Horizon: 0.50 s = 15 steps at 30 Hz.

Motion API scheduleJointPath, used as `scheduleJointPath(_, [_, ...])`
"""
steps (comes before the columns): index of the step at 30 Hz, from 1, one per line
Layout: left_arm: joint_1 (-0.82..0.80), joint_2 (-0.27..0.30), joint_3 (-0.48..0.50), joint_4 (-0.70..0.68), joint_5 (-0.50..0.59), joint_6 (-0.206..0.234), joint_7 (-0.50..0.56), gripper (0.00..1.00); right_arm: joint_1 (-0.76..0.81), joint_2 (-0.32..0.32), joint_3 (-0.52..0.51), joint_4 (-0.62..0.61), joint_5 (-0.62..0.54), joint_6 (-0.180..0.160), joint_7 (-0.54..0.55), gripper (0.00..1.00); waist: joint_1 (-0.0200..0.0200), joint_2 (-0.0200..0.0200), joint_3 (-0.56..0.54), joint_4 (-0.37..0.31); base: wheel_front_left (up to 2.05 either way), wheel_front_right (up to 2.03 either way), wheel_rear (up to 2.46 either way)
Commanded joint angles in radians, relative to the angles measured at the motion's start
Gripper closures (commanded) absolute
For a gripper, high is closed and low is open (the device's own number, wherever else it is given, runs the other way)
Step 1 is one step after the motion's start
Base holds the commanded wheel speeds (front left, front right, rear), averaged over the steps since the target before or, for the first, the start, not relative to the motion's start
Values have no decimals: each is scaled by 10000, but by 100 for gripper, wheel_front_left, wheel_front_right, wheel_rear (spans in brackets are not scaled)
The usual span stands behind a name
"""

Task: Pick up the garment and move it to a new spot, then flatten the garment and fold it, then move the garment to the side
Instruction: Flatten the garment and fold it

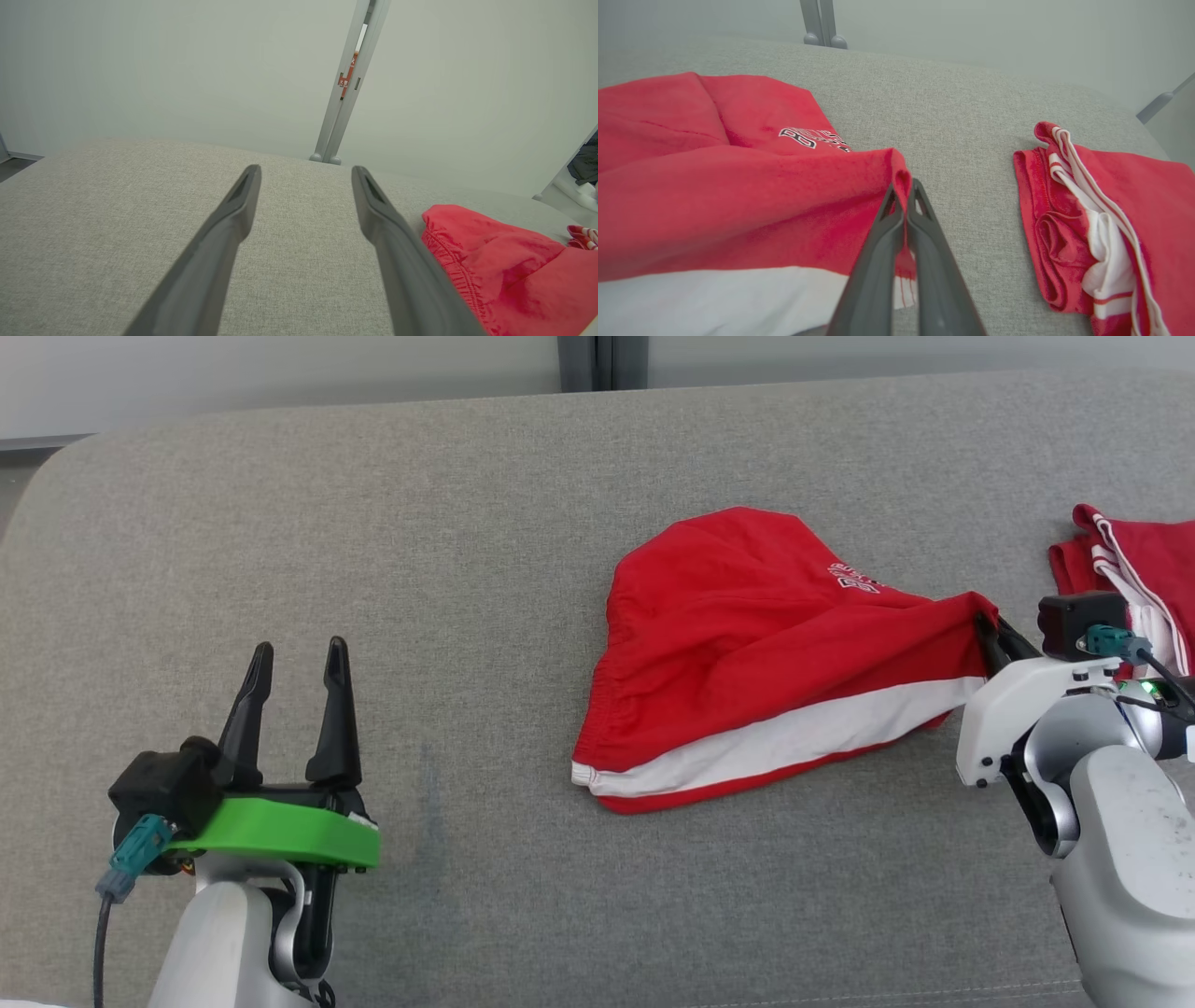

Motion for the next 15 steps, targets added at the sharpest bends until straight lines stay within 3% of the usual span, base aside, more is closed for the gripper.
scheduleJointPath(1, [-159,26,-18,32,42,-32,-27,0,-133,-27,-105,99,-119,-1,120,62,0,0,31,16,0,0,0])
scheduleJointPath(2, [-172,21,-35,45,32,-32,-27,0,-152,18,-178,149,-94,-1,176,0,0,0,43,23,0,0,0])
scheduleJointPath(7, [-172,37,-33,118,9,-32,-27,0,28,291,-567,-93,-78,0,-360,0,0,0,12,23,0,0,0])
scheduleJointPath(15, [280,-12,327,-9,162,-33,-27,0,938,659,-883,-1274,-227,0,-2119,0,0,0,-428,-205,0,0,0])
